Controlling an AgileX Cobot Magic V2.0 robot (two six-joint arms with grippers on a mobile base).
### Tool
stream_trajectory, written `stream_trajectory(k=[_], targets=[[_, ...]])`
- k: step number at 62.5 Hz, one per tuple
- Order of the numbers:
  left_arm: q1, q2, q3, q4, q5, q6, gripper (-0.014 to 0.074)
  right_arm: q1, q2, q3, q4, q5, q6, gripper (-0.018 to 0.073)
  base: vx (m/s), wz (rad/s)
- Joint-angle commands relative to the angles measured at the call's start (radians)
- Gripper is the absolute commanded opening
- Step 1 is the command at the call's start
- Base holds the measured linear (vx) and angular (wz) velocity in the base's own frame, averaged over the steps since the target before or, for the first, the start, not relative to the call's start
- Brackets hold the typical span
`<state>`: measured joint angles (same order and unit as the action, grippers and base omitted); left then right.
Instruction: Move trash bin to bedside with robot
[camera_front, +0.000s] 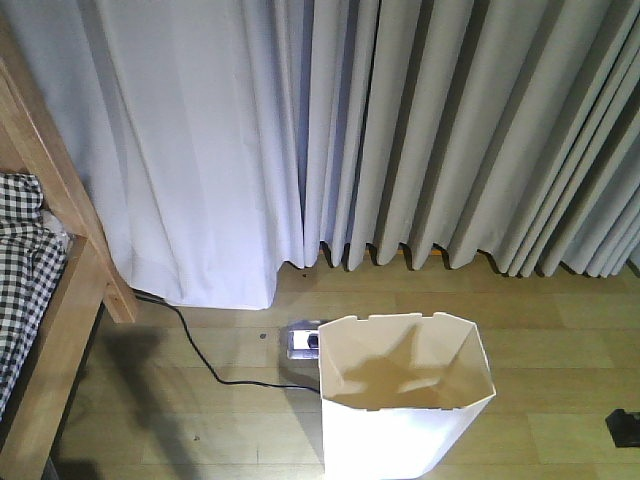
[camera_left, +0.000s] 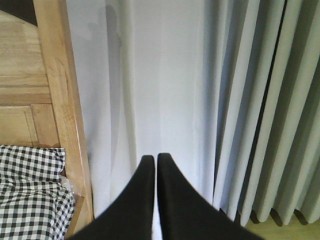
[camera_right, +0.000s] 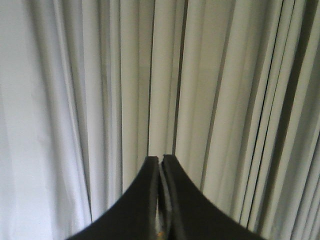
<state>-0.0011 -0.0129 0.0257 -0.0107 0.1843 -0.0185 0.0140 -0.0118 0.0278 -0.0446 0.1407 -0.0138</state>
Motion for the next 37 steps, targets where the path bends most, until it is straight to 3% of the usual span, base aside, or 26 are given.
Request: stream_trajectory(k=[1,37], targets=[[-0.002,-0.014,0.019,-0.008,-0.078,-0.006,-0.0006,0.011,-0.013,0.007,-0.007,-0.073,-0.003,-0.0009,0.00,0.00],[-0.002,-0.014,0.019,-0.008,-0.078,-0.006,-0.0006,0.010,-0.012,0.006,-0.007,-0.073,-0.003,-0.0009,0.00,0.00]])
